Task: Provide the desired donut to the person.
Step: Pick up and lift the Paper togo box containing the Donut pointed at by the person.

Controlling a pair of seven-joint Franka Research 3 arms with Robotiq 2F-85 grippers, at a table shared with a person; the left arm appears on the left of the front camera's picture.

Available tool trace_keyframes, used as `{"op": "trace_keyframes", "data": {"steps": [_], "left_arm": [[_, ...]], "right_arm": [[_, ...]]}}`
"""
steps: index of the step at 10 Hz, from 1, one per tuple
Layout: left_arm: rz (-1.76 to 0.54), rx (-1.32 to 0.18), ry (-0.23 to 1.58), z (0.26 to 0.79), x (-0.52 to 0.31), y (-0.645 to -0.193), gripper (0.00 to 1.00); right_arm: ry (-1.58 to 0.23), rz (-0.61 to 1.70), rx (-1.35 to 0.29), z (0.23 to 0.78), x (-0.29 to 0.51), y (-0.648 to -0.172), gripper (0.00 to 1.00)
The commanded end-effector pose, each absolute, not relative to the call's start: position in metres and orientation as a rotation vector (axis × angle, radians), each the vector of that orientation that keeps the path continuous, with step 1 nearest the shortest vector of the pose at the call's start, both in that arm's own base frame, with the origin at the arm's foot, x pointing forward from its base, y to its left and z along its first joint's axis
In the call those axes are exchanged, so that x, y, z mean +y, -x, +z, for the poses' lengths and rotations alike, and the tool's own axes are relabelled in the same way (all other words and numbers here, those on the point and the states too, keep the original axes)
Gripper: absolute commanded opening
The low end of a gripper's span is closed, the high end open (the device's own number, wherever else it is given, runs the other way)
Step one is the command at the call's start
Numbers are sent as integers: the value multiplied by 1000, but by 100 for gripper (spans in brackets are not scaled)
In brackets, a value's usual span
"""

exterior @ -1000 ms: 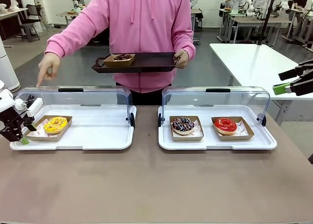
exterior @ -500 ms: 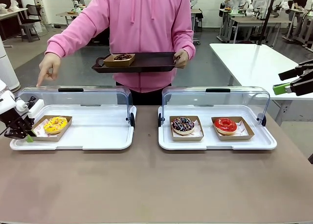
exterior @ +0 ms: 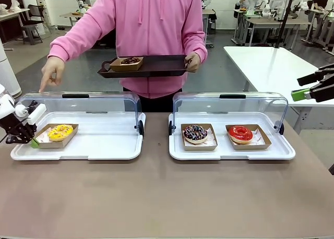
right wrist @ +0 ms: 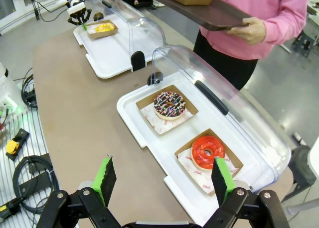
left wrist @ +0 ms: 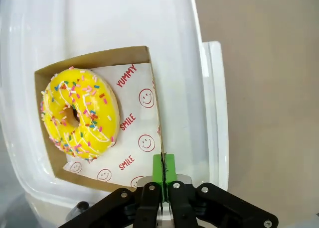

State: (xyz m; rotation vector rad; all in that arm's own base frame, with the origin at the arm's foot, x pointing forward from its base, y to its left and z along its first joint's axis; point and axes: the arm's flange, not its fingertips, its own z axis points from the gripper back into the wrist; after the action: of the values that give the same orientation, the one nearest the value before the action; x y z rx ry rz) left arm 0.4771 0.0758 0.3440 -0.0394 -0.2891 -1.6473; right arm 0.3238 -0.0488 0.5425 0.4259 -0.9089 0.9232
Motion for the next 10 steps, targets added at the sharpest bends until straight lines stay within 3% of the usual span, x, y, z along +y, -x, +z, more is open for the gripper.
{"op": "trace_keyframes", "data": {"steps": [1, 4, 6, 10], "left_arm": [[-1706, -353, 41, 365, 74, -449, 0], [-1749, -346, -60, 403, 48, -380, 0], [-1773, -356, -36, 424, 38, -330, 0], [-1738, -408, -240, 503, 30, -255, 0]], "right_arm": [[-437, 928, -916, 541, -49, -326, 100], [-437, 928, -916, 541, -49, -326, 100], [-437, 928, -916, 541, -49, -326, 100], [-437, 928, -916, 541, -49, -326, 100]]}}
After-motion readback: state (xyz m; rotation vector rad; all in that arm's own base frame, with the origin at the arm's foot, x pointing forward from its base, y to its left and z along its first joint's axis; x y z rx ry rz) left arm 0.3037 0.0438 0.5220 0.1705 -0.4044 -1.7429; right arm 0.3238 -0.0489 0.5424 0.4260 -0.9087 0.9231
